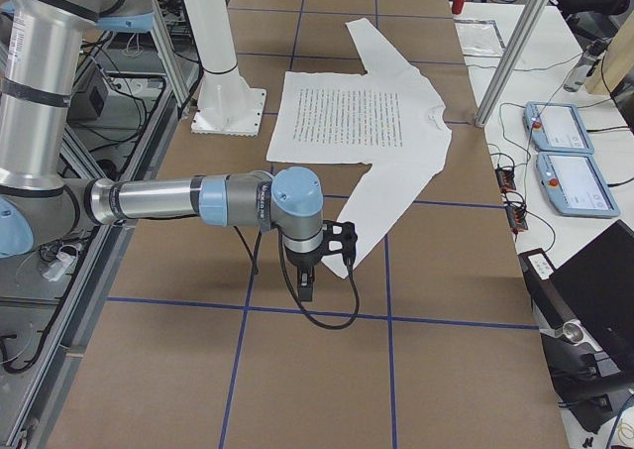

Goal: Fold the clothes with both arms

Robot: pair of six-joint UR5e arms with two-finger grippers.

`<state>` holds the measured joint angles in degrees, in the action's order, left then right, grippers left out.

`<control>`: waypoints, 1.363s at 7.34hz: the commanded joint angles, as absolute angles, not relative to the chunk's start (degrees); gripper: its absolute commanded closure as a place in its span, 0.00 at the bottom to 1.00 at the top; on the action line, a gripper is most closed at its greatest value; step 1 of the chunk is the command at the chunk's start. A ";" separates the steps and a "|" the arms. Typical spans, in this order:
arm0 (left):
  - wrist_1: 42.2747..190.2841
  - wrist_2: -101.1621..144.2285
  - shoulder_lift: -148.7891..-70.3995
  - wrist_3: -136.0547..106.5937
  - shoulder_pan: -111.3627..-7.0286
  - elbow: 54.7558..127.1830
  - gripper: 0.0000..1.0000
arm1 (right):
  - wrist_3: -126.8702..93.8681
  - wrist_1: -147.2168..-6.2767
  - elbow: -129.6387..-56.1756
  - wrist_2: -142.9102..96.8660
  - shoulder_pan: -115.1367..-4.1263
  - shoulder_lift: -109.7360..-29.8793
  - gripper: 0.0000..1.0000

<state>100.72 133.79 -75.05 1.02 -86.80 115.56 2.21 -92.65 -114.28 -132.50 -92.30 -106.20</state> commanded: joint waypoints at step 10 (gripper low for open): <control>118.65 139.56 -86.57 0.35 -87.01 106.70 0.00 | -45.44 -30.19 -91.06 -119.07 -67.92 -102.13 0.00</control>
